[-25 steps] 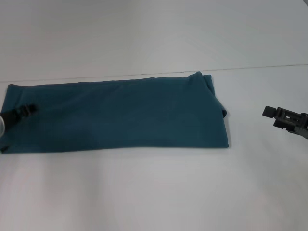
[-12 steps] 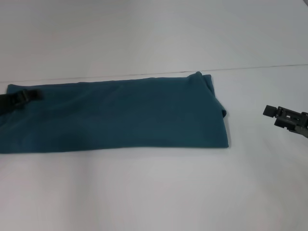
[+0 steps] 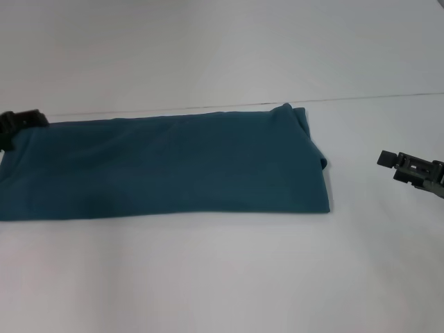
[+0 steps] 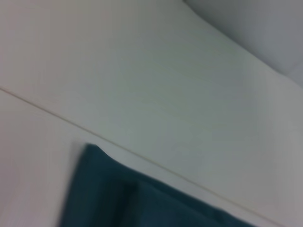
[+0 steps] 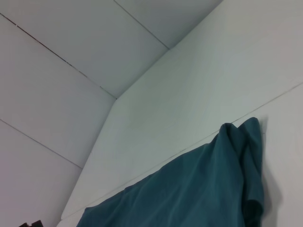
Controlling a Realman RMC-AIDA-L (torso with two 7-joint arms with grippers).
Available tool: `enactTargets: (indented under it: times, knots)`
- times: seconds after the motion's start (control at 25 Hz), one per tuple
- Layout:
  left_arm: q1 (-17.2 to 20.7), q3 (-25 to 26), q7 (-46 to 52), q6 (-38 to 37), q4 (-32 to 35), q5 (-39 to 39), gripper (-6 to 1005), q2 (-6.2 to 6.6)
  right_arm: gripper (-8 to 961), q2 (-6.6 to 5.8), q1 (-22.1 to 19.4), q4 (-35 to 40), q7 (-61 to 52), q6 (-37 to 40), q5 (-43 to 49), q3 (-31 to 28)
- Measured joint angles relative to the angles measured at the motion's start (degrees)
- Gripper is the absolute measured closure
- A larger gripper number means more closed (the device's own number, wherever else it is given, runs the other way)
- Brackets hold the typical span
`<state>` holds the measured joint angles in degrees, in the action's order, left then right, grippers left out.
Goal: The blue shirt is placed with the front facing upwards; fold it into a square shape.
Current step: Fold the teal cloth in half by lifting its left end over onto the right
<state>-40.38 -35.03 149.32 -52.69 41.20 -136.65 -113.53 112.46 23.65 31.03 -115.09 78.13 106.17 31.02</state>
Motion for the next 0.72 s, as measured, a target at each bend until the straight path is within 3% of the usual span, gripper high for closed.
enactTargets:
  times: [0.12, 0.2, 0.32, 0.52, 0.72]
  knots:
    - [0.4, -1.5, -2.1, 7.9, -0.5, 0.0, 80, -1.51, 3, 0.05, -0.2, 0.0, 0.0, 0.0, 0.0, 0.0]
    - [0.4, -4.7, -6.3, 15.3, -2.2, -0.1, 79, -2.68, 3, 0.05, -0.2, 0.0, 0.0, -0.1, 0.0, 0.0]
    - [-0.4, -9.6, -10.9, 24.5, -6.4, -1.0, 78, -3.46, 3, 0.09, -0.2, 0.0, 0.0, -0.2, 0.0, 0.0]
    - [-3.5, -8.4, -9.8, 28.2, -13.7, -4.0, 82, -2.31, 4, 0.11, -0.2, 0.0, -0.2, -0.2, 0.1, 0.1]
    - [-4.0, -7.1, -4.7, 26.9, -14.6, -4.5, 82, -1.25, 4, 0.00, 0.0, 0.0, -0.3, -0.2, 0.1, 0.3]
